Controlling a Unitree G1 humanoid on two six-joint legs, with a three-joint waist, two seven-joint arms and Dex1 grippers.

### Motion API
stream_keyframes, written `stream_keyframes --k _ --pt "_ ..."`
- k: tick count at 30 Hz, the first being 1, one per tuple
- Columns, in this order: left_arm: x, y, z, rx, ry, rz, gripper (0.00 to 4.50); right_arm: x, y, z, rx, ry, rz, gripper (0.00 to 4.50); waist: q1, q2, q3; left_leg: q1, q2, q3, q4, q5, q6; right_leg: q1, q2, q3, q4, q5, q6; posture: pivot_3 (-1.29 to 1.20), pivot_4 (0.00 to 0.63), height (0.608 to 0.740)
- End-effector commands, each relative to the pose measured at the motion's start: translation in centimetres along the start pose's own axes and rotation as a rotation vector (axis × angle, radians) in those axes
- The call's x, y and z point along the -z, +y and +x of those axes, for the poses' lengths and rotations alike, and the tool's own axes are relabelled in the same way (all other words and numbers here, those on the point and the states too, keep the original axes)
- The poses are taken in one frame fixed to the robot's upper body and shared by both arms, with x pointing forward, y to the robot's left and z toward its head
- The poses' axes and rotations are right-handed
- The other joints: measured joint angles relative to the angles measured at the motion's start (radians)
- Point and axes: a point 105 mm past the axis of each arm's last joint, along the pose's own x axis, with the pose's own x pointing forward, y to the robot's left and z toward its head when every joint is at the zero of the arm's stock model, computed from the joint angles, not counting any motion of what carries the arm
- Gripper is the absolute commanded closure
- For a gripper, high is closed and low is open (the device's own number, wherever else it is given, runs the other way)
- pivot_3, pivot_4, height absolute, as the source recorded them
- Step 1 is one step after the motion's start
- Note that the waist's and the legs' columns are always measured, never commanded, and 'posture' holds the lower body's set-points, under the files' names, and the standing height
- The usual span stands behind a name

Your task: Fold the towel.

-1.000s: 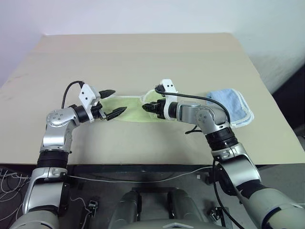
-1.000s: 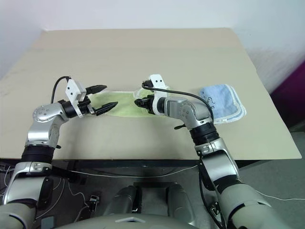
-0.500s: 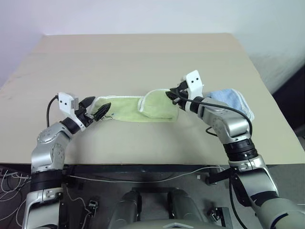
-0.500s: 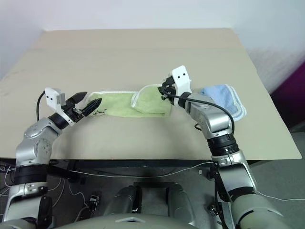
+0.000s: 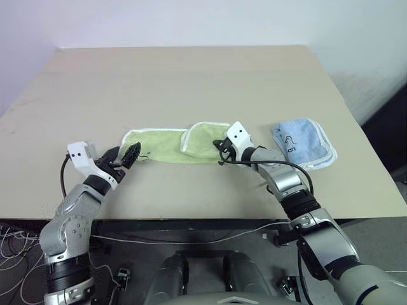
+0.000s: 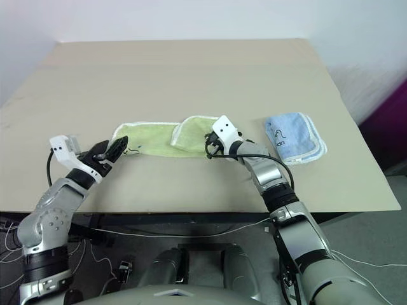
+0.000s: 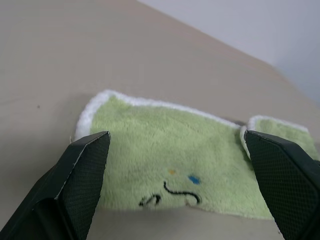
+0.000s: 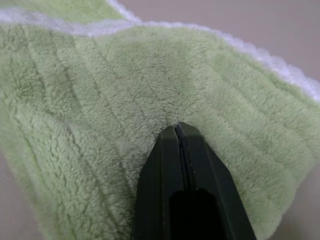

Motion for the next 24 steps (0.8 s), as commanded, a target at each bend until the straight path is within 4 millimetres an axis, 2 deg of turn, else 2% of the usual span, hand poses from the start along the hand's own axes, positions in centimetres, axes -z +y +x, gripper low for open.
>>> stream_keyframes --k 1,5,7,13,20,24 --pt "-0.8 -0.5 -0.8 -0.038 -0.032 -0.008 0.00 -5.3 -0.6 -1.5 -0.003 -0.188 -0.049 4.47 0.003 0.000 0.000 0.000 0.000 0.000 0.000 0.000 0.000 0.000 0.000 0.000 0.000 0.000 0.000 0.00 0.150 0.740" --pt "0.4 0.2 -1.6 -0.126 0.002 -0.036 0.00 -9.6 -1.0 -3.9 -0.016 -0.328 -0.067 4.47 0.011 0.000 0.000 -0.001 0.000 0.000 0.000 0.000 0.000 -0.001 0.000 0.000 0.000 0.000 0.000 0.00 0.150 0.740" --pt "0.5 0.5 -1.7 -0.161 -0.002 -0.069 0.00 -10.8 -1.3 -4.7 -0.013 -0.354 -0.093 4.47 0.022 0.000 0.000 0.000 0.000 0.000 0.000 0.000 0.000 0.000 0.000 0.000 -0.001 0.000 0.000 0.00 0.150 0.740" --pt "1.1 1.3 -1.3 -0.246 -0.012 -0.261 0.00 -11.7 -1.9 -5.7 0.004 -0.349 -0.172 4.47 0.033 0.000 0.000 0.000 -0.001 0.000 0.000 0.000 0.000 0.001 0.000 -0.001 -0.002 0.000 0.000 0.00 0.150 0.740" --pt "1.7 0.5 1.7 -0.207 0.072 -0.348 0.00 -11.7 -1.6 -5.8 0.008 -0.359 -0.167 4.47 0.047 0.000 0.000 0.000 -0.001 0.000 0.000 0.000 0.000 0.001 0.000 -0.001 -0.002 0.000 0.000 0.00 0.150 0.740" --pt "2.9 -0.3 3.6 -0.182 0.149 -0.385 0.00 -12.1 -0.7 -6.1 -0.010 -0.378 -0.169 4.47 0.055 0.000 0.000 0.000 -0.001 -0.001 0.000 0.000 0.000 0.001 0.000 -0.001 -0.002 0.000 0.000 0.00 0.150 0.740"
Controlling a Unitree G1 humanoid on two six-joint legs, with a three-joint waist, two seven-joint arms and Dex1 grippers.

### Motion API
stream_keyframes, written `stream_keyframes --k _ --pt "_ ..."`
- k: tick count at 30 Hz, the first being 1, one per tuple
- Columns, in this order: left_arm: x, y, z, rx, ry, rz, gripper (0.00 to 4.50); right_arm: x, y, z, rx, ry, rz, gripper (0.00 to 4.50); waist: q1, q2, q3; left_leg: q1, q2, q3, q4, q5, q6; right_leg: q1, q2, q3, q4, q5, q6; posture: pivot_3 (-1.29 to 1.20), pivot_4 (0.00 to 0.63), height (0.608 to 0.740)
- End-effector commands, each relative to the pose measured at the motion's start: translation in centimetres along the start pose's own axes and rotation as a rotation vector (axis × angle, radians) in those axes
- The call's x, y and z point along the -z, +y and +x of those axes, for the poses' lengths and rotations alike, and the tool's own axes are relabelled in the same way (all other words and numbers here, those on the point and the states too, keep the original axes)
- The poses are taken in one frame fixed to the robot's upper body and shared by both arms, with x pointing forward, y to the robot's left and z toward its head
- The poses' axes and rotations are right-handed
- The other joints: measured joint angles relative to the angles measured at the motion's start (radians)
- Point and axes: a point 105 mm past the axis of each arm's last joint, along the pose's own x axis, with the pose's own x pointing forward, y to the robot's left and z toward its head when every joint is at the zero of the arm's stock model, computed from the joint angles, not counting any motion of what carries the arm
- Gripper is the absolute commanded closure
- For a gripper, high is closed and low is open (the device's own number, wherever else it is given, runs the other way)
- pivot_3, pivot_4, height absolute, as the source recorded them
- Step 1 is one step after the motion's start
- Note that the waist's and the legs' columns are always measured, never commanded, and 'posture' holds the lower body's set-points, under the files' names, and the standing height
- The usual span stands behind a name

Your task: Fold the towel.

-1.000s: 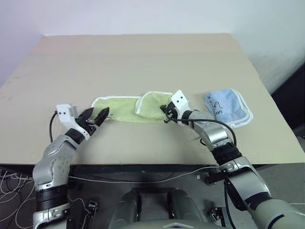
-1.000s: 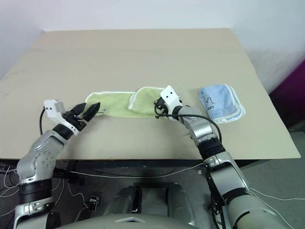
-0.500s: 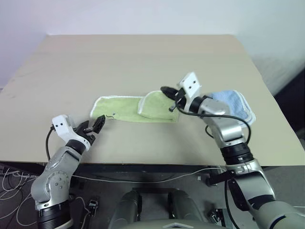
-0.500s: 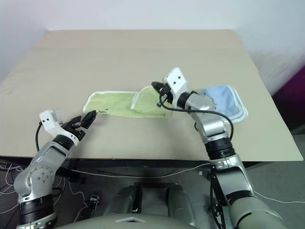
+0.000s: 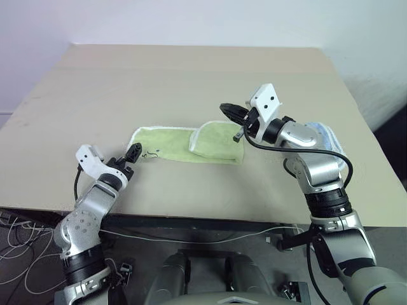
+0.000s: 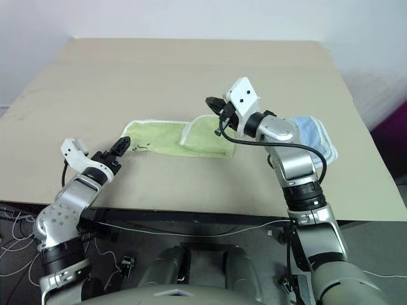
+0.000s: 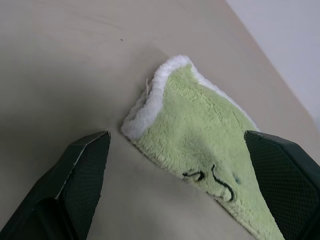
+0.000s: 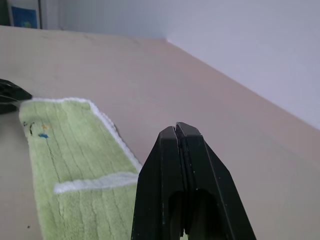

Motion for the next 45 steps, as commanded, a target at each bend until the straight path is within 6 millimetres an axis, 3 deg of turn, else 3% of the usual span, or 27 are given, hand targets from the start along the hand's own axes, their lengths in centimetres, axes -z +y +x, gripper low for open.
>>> stream_keyframes --k 1,9,12,24,25,29,32,35,38,41,45 --pt "1.3 -0.6 1.3 0.010 0.075 -0.037 0.00 -2.1 0.4 -0.3 -0.005 -0.067 -0.027 4.47 0.004 0.000 0.000 0.000 0.000 0.000 0.000 0.000 0.000 0.001 0.000 -0.001 0.000 0.000 0.000 0.00 0.150 0.740" --pt "1.6 -2.3 2.8 0.075 0.108 -0.088 0.00 -2.1 1.1 -0.8 -0.010 -0.061 -0.016 4.47 0.023 0.000 0.000 0.000 -0.001 -0.002 0.001 0.000 0.000 0.002 -0.001 -0.002 -0.001 0.000 0.000 0.00 0.150 0.740" --pt "1.7 -2.7 3.2 0.081 0.114 -0.087 0.53 -2.1 1.6 -0.8 -0.019 -0.063 -0.009 4.50 0.026 0.000 0.000 0.000 -0.002 -0.002 0.001 0.000 0.000 0.002 -0.001 -0.002 -0.002 0.000 0.000 0.00 0.150 0.740" --pt "0.3 -2.4 3.0 0.085 0.049 -0.077 4.28 -1.1 3.1 -1.1 -0.051 -0.028 0.012 4.50 0.012 0.000 0.000 0.000 0.000 -0.002 -0.001 0.000 0.000 0.001 0.000 -0.002 -0.002 0.000 0.000 0.00 0.150 0.740" --pt "-0.2 -2.2 3.0 0.081 0.035 -0.074 4.44 -0.9 3.1 -1.2 -0.052 -0.021 0.014 4.50 0.008 0.000 0.000 0.000 0.000 -0.002 -0.001 0.000 0.000 0.001 0.000 -0.002 -0.002 0.000 0.000 0.00 0.150 0.740" --pt "-2.8 -0.6 2.6 0.054 -0.037 -0.022 4.44 0.0 3.4 -1.8 -0.052 0.010 0.022 4.50 -0.003 0.000 0.000 0.000 0.000 -0.002 -0.001 0.000 0.000 0.001 0.000 -0.002 -0.002 0.000 0.000 0.00 0.150 0.740" --pt "-6.3 0.1 1.8 0.066 -0.137 0.038 4.44 0.9 3.4 -2.4 -0.045 0.038 0.032 4.50 -0.006 0.000 0.000 0.000 0.000 -0.002 -0.001 0.000 -0.001 0.000 0.000 -0.002 -0.001 0.000 0.000 0.00 0.150 0.740" --pt "-8.9 -0.4 1.0 0.101 -0.204 0.101 4.44 1.5 3.5 -3.0 -0.037 0.059 0.040 4.50 -0.005 -0.001 0.001 0.000 0.000 -0.002 -0.002 0.001 -0.001 0.000 0.000 -0.002 -0.001 0.000 0.000 0.00 0.150 0.740" --pt "-10.2 -1.7 0.7 0.169 -0.216 0.199 4.44 2.0 3.5 -3.3 -0.029 0.072 0.048 4.50 -0.002 -0.001 0.001 0.000 0.000 -0.002 -0.002 0.001 -0.001 0.000 0.000 -0.001 -0.002 0.000 0.000 0.00 0.150 0.740" --pt "-9.3 -4.5 0.8 0.312 -0.169 0.325 4.44 2.3 3.6 -3.4 -0.026 0.082 0.052 4.50 0.001 -0.001 0.001 0.000 0.000 -0.002 -0.002 0.001 -0.001 0.000 -0.001 -0.002 -0.002 0.000 0.000 0.00 0.150 0.740" --pt "-4.9 -8.8 1.1 0.526 -0.019 0.618 4.44 2.6 3.9 -3.2 -0.027 0.083 0.057 4.50 0.001 -0.001 0.001 0.000 -0.001 -0.002 -0.002 0.001 -0.001 0.001 -0.001 -0.002 -0.003 0.000 0.000 0.00 0.150 0.740"
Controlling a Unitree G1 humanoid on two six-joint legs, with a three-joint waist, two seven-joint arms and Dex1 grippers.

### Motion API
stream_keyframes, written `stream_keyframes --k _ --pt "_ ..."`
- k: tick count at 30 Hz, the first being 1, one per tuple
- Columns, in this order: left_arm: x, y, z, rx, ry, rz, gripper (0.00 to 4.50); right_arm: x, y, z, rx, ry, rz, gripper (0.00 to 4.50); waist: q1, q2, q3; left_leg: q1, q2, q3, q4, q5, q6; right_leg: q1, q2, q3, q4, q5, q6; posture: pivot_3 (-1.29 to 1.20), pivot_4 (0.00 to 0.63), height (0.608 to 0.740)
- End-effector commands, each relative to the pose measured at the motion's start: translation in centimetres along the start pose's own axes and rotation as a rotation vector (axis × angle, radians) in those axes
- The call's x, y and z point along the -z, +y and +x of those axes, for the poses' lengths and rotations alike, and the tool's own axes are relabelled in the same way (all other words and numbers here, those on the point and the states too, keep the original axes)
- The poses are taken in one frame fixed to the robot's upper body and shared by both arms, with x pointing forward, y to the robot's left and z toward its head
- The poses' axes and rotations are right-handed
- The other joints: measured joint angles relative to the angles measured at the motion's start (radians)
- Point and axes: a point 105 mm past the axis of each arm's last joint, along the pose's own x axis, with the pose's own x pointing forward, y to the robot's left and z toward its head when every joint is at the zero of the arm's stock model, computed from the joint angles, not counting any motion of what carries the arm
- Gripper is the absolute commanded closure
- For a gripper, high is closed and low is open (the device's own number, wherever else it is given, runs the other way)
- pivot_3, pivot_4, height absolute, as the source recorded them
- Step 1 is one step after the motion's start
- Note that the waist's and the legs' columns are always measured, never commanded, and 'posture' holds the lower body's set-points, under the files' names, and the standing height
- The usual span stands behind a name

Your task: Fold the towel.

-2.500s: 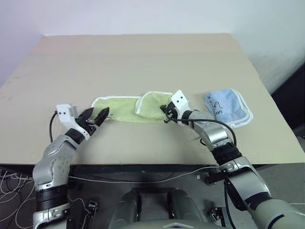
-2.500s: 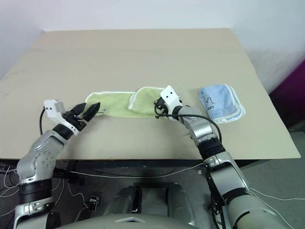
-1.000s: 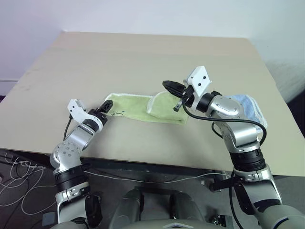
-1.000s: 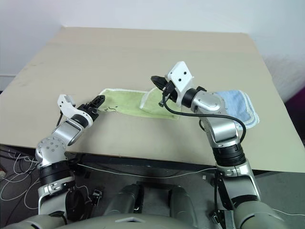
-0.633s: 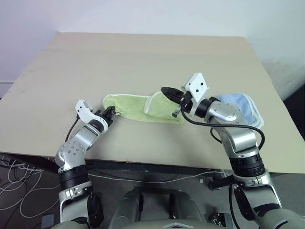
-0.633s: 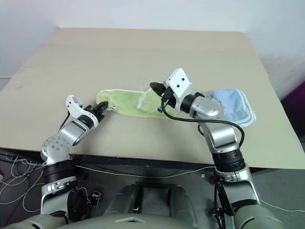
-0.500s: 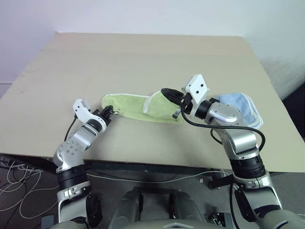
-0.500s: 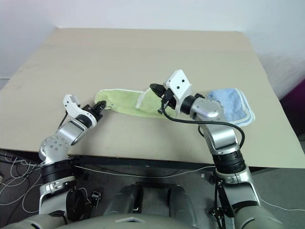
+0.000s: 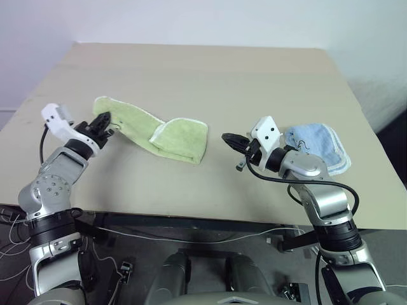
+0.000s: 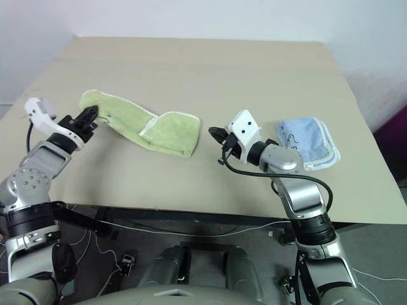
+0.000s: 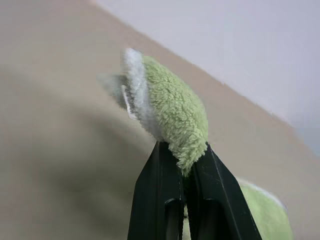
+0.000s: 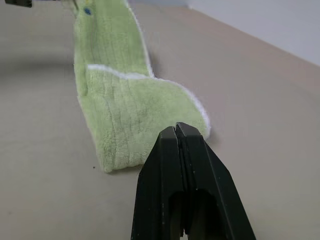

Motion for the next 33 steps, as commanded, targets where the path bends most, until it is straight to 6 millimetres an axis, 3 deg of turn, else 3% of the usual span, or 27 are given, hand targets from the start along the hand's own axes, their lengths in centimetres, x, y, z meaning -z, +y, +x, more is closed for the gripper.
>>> stream_keyframes --k 1,5,9,18,21,25,30,32,33 --pt "1.3 -5.3 1.5 0.244 0.086 0.245 4.44 -1.1 0.1 0.0 0.007 -0.041 -0.033 4.50 -0.002 0.000 0.000 0.000 0.000 0.000 0.000 0.000 0.000 0.000 0.000 0.000 0.000 0.000 0.000 0.00 0.150 0.740" --pt "4.4 -7.8 2.9 0.375 0.199 0.473 4.44 -1.0 0.1 0.1 0.013 -0.041 -0.031 4.50 -0.008 0.000 0.000 0.000 0.001 0.000 -0.001 0.000 0.000 -0.001 0.000 0.001 0.000 0.000 0.000 0.00 0.150 0.740" --pt "7.7 -7.8 3.6 0.442 0.340 0.684 4.44 -1.0 0.1 0.0 0.028 -0.043 -0.034 4.50 -0.008 0.000 0.000 0.000 0.001 0.001 -0.003 0.000 0.000 -0.002 0.001 0.001 0.000 0.000 0.000 0.00 0.150 0.740" --pt "9.5 -7.4 3.3 0.503 0.423 0.708 4.44 -0.9 0.0 -0.5 0.060 -0.038 -0.036 4.50 -0.005 0.000 0.000 -0.001 0.001 0.001 -0.003 0.000 0.000 -0.003 0.000 0.001 0.000 0.000 0.000 0.00 0.150 0.740" --pt "8.8 -7.9 3.4 0.513 0.388 0.616 3.80 -0.9 0.1 -0.4 0.059 -0.037 -0.037 4.50 -0.005 0.000 0.000 -0.001 0.001 0.001 -0.003 0.000 0.000 -0.003 0.000 0.001 0.000 0.000 0.000 0.00 0.150 0.740" --pt "7.8 -8.7 2.3 0.567 0.342 0.497 2.56 -0.9 0.1 -0.3 0.059 -0.035 -0.038 4.50 -0.009 0.000 0.000 -0.001 0.001 0.001 -0.003 0.000 0.000 -0.003 0.000 0.001 0.000 0.000 0.000 0.00 0.150 0.740" --pt "7.1 -6.9 1.2 0.482 0.330 0.449 0.81 -0.9 -0.2 -0.2 0.066 -0.029 -0.038 4.50 -0.009 0.000 0.000 -0.001 0.001 0.001 -0.003 0.000 0.000 -0.003 0.000 0.002 0.000 0.000 0.000 0.00 0.150 0.740" --pt "5.9 -6.2 0.7 0.452 0.266 0.423 0.18 -0.9 -0.3 0.0 0.070 -0.029 -0.035 4.50 -0.008 0.000 0.000 -0.001 0.001 0.001 -0.003 0.000 0.000 -0.003 0.000 0.002 0.000 0.000 0.000 0.00 0.150 0.740" --pt "5.4 -6.0 0.6 0.442 0.239 0.413 0.18 -0.9 -0.3 0.1 0.071 -0.030 -0.034 4.50 -0.008 0.000 0.000 -0.001 0.001 0.001 -0.003 0.000 0.000 -0.003 0.000 0.002 0.000 0.000 0.000 0.00 0.150 0.740"
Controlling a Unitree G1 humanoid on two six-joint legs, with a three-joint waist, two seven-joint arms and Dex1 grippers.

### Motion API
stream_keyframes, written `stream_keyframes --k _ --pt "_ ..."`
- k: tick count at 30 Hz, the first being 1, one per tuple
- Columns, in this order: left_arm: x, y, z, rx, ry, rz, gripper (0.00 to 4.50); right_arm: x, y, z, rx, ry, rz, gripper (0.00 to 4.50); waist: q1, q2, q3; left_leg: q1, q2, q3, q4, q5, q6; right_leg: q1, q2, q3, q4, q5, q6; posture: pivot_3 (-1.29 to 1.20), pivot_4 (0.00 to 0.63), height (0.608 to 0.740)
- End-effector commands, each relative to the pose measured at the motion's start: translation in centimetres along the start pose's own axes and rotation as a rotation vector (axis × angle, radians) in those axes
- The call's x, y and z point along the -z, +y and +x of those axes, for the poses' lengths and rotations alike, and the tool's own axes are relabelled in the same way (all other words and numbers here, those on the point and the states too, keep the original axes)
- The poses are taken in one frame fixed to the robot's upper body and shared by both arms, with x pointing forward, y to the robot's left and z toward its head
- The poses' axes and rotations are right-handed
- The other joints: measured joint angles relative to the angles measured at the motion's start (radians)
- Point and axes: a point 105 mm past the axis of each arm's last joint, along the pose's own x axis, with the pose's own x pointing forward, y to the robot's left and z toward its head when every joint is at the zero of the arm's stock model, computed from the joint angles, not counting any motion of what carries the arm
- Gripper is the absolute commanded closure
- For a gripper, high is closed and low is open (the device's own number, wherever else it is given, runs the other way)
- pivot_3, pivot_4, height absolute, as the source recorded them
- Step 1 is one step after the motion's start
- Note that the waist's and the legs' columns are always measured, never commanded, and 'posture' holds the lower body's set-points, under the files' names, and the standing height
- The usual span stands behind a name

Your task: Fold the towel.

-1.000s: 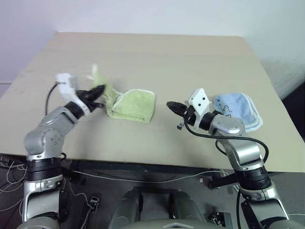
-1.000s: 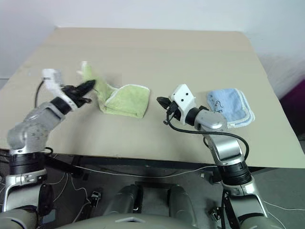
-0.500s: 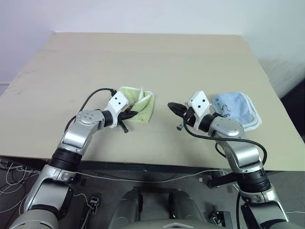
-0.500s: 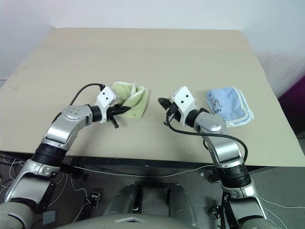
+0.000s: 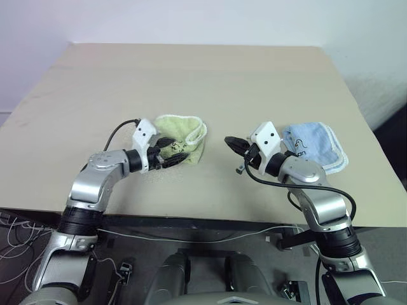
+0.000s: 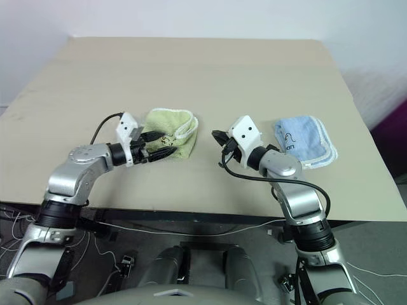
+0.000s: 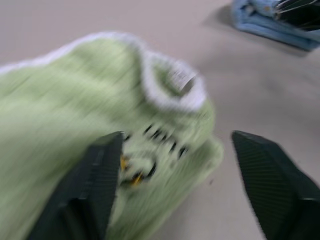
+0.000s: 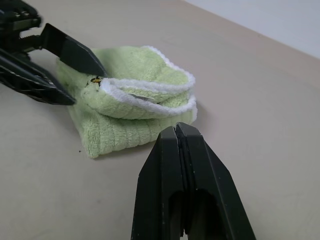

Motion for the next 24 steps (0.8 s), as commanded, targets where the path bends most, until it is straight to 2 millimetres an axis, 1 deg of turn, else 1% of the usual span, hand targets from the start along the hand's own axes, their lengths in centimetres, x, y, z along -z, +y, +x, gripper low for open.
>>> stream_keyframes --k 1,2,3,4,6,8,11,13,14,15,16,17,19,20,22,24 --pt "-2.5 1.7 -2.0 -0.095 -0.135 0.015 0.18 -1.7 -0.3 0.6 0.013 -0.058 -0.022 4.50 0.002 0.000 0.000 0.000 0.000 0.000 0.000 0.000 0.000 0.000 0.000 0.000 0.000 0.000 0.000 0.00 0.150 0.740" --pt "-2.5 2.3 -2.3 -0.128 -0.142 0.012 0.18 -1.8 -0.4 0.7 0.014 -0.062 -0.015 4.50 0.002 0.000 0.000 0.000 0.000 0.000 0.000 0.000 0.000 0.000 0.000 0.000 0.000 0.000 0.000 0.00 0.150 0.740" --pt "-2.3 3.3 -2.7 -0.186 -0.134 0.012 0.18 -1.9 -0.4 1.1 0.014 -0.071 0.002 4.50 0.002 0.000 0.000 0.000 0.000 0.000 0.000 0.000 0.000 0.000 0.000 0.000 0.000 0.000 0.000 0.00 0.150 0.740" --pt "-2.2 4.3 -2.9 -0.242 -0.135 0.010 0.37 -1.9 -0.4 1.7 0.011 -0.076 0.023 4.50 0.002 0.000 0.000 0.000 0.000 0.000 0.000 0.000 0.000 0.000 0.000 0.000 0.000 0.000 0.000 0.00 0.150 0.740" --pt "-2.4 5.6 -3.1 -0.320 -0.158 0.006 0.80 -1.9 -0.1 2.9 -0.006 -0.079 0.041 4.50 0.002 0.000 0.000 0.000 0.000 0.000 0.000 0.000 0.000 0.000 0.000 0.000 0.000 0.000 0.000 0.00 0.150 0.740" --pt "-2.8 5.8 -2.7 -0.331 -0.172 0.029 1.46 -2.0 0.1 4.2 -0.020 -0.080 0.054 4.50 0.002 0.000 0.000 0.000 0.000 0.000 0.000 0.000 0.000 0.000 0.001 0.000 0.000 0.000 0.000 0.00 0.150 0.740" --pt "-3.5 5.9 -1.4 -0.327 -0.190 0.049 2.48 -2.4 0.6 6.0 -0.055 -0.087 0.069 4.50 0.003 0.000 0.000 0.000 -0.001 0.000 0.000 0.000 0.000 0.000 0.001 0.000 0.000 0.000 0.000 0.00 0.150 0.740" --pt "-3.8 5.6 -0.4 -0.299 -0.190 0.065 3.10 -2.7 1.0 7.2 -0.083 -0.091 0.084 4.50 0.002 0.000 0.000 0.000 -0.001 0.000 0.000 0.000 0.000 -0.001 0.001 -0.001 0.000 0.000 0.000 0.00 0.150 0.740" --pt "-3.7 5.4 0.1 -0.275 -0.173 0.084 3.53 -2.7 1.5 7.9 -0.103 -0.090 0.083 4.50 0.001 0.000 0.000 0.000 -0.001 0.000 0.001 0.000 0.000 -0.001 0.001 -0.001 0.000 0.000 0.000 0.00 0.150 0.740" --pt "-3.5 5.1 0.6 -0.250 -0.159 0.095 3.79 -2.8 1.9 8.4 -0.117 -0.088 0.082 4.50 0.000 0.000 0.000 0.000 -0.001 0.000 0.001 0.000 0.000 -0.001 0.001 -0.001 0.000 0.000 0.000 0.00 0.150 0.740" --pt "-3.4 4.7 1.1 -0.222 -0.149 0.100 4.20 -2.8 2.3 9.0 -0.132 -0.086 0.083 4.50 -0.001 0.000 0.000 0.000 -0.001 0.000 0.001 0.000 0.000 -0.001 0.001 -0.001 0.001 0.000 0.000 0.00 0.150 0.740" --pt "-3.3 4.4 1.4 -0.201 -0.143 0.101 4.44 -2.7 2.6 9.4 -0.142 -0.085 0.083 4.50 -0.002 0.000 0.000 0.000 -0.001 0.000 0.000 0.000 0.000 -0.001 0.001 -0.001 0.001 0.000 0.000 0.00 0.150 0.740" --pt "-2.8 4.1 1.8 -0.170 -0.108 0.111 4.44 -2.3 3.3 10.1 -0.170 -0.069 0.102 4.50 -0.005 0.000 0.000 0.000 -0.001 0.000 0.000 0.000 0.000 -0.002 0.001 -0.001 0.002 0.000 0.000 0.00 0.150 0.740" --pt "-2.2 4.1 1.9 -0.167 -0.079 0.122 4.44 -1.7 3.8 10.3 -0.184 -0.046 0.115 4.50 -0.006 0.000 0.000 0.000 -0.001 0.000 0.000 0.000 -0.001 -0.002 0.001 -0.001 0.002 0.000 0.000 0.00 0.150 0.740" --pt "-0.6 4.3 2.1 -0.175 0.004 0.150 4.44 0.4 4.5 10.7 -0.197 0.031 0.124 4.50 -0.010 0.000 0.000 0.000 -0.001 0.000 0.000 0.001 -0.001 -0.002 0.001 0.000 0.002 0.000 0.000 0.00 0.150 0.740" --pt "1.6 5.2 1.9 -0.224 0.113 0.171 4.44 2.8 4.8 10.8 -0.189 0.117 0.133 4.50 -0.020 0.000 0.000 0.000 -0.001 0.000 0.000 0.001 -0.001 -0.002 0.001 0.000 0.003 0.000 0.000 0.00 0.150 0.740"
